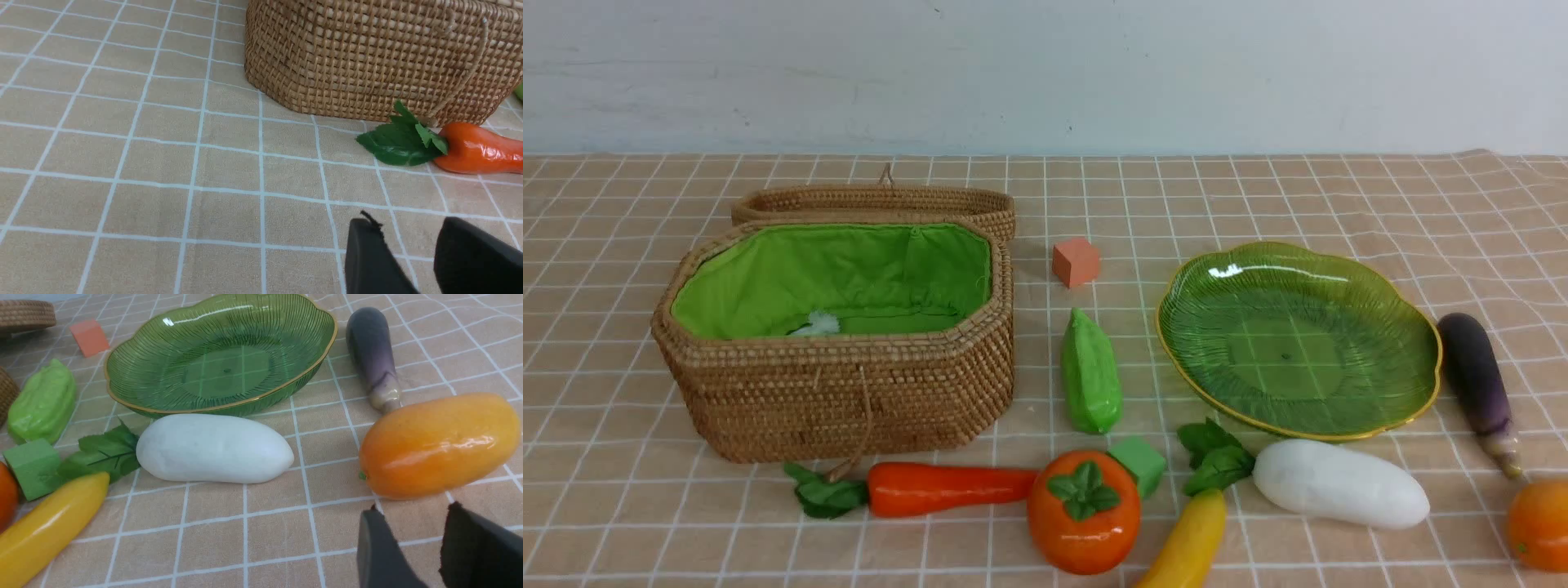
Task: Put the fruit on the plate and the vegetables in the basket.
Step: Use the left arm to grab a carrot and put it into the left basket
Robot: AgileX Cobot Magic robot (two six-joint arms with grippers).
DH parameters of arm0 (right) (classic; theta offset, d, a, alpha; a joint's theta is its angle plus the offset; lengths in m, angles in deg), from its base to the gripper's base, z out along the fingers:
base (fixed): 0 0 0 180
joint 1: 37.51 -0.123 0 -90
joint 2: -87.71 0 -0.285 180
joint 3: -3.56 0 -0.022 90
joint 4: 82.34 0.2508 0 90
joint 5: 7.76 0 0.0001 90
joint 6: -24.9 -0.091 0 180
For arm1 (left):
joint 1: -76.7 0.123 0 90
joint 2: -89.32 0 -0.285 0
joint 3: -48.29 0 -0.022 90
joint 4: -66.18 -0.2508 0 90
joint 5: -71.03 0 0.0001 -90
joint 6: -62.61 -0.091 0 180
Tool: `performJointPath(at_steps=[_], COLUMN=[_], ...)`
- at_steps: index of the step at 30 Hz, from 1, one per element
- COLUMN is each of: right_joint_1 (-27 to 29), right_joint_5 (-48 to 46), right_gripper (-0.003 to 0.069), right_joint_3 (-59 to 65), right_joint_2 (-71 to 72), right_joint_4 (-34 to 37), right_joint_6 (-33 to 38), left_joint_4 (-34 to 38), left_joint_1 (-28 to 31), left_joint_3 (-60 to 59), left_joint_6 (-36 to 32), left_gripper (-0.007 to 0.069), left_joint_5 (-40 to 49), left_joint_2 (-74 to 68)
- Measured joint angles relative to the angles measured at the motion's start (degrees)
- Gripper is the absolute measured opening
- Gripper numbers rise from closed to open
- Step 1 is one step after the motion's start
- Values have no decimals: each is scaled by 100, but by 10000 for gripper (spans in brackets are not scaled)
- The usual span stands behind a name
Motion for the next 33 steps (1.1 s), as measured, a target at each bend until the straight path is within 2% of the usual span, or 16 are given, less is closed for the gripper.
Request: performJointPath(at_steps=[28,30,33], right_joint_1=[0,0,0], right_joint_5=[0,0,0], right_gripper=[242,242,242], right_joint_3=[0,0,0], right_joint_2=[0,0,0], right_joint_4=[0,0,0], right_joint_6=[0,0,0], left_joint_4=[0,250,1078], left_joint_1=[0,0,0], left_joint_3=[0,0,0], left_joint_6=[7,219,803], left_gripper=[239,239,239], left_joint_5=[-63,-325,-896], left_joint_2=[0,0,0])
